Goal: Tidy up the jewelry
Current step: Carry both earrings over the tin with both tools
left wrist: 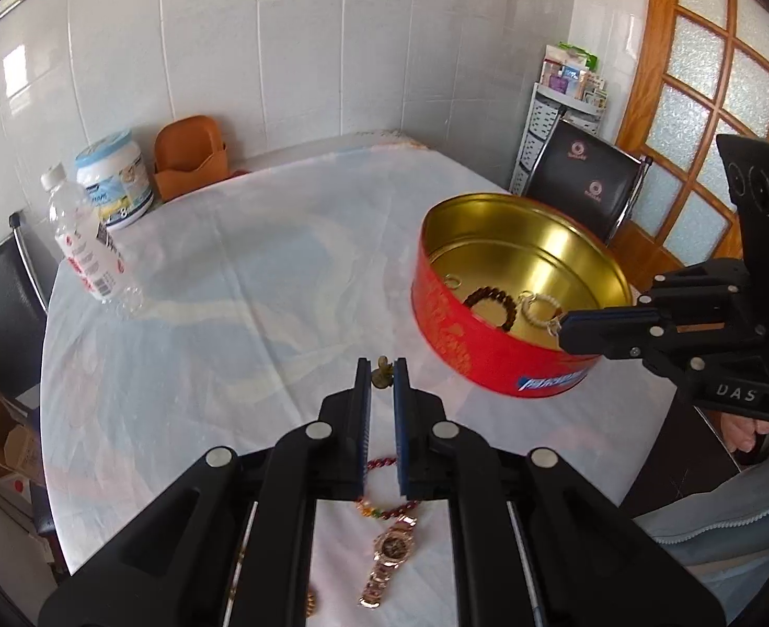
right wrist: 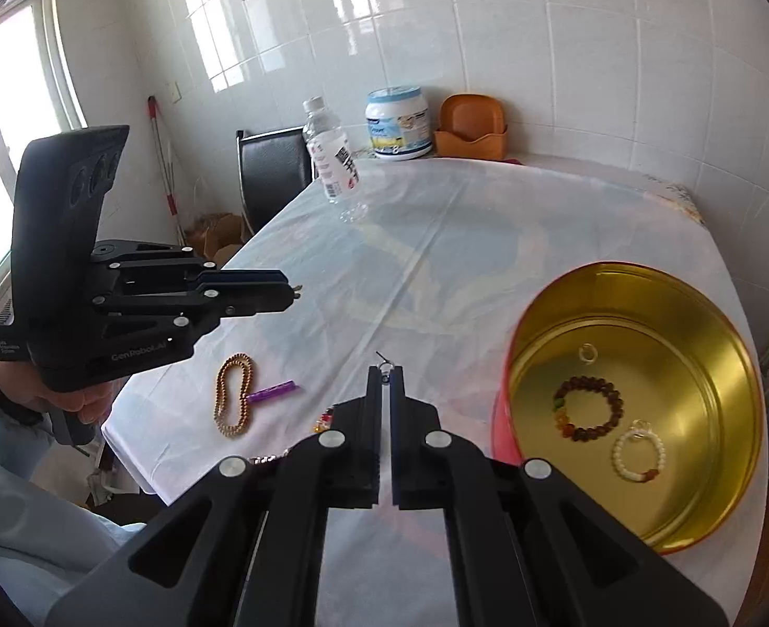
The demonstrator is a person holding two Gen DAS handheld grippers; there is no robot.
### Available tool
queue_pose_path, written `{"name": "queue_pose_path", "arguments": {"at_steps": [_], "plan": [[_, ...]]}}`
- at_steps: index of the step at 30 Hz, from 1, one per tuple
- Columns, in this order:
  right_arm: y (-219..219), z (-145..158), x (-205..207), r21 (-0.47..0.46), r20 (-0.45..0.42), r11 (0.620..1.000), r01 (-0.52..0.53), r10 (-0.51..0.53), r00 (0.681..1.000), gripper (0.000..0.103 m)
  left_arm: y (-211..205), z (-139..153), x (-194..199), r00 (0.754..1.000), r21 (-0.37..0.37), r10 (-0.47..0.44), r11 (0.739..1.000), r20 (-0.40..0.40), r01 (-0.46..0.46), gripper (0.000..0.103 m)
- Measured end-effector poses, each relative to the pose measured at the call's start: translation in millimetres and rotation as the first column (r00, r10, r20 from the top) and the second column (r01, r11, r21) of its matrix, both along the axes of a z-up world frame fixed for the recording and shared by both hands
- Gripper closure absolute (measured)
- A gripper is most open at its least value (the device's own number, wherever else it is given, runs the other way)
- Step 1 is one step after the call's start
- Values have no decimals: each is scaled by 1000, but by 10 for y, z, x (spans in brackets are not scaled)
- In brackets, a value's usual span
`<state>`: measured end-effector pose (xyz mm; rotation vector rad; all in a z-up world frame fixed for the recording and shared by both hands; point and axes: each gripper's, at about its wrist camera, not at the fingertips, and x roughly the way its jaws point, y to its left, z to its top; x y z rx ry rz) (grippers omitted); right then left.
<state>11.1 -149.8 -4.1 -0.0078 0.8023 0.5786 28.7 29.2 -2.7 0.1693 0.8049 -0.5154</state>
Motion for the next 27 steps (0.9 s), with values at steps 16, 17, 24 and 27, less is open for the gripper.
{"name": "queue_pose_path", "arguments": {"at_steps": [16, 17, 24, 27], "plan": [[-1543, -44, 3, -14, -17, 984, 175, -175, 984, 99, -1458, -5, -5, 995, 8, -92, 996, -26, 92, 95], [-1569, -78, 64, -32, -28, 983, 183, -184, 983, 99, -1519, -36, 77, 994, 11, -98, 995, -48, 98, 95], [-1572, -317, 511, -118, -89, 970, 215, -226, 970, 99, -1882, -307, 599, 982, 95, -135, 984, -134, 149, 95], [-1543, -404, 645, -161, -96, 963, 216, -233, 968, 99, -1918, -415, 783, 974, 95, -155, 980, -164, 172, 95]]}}
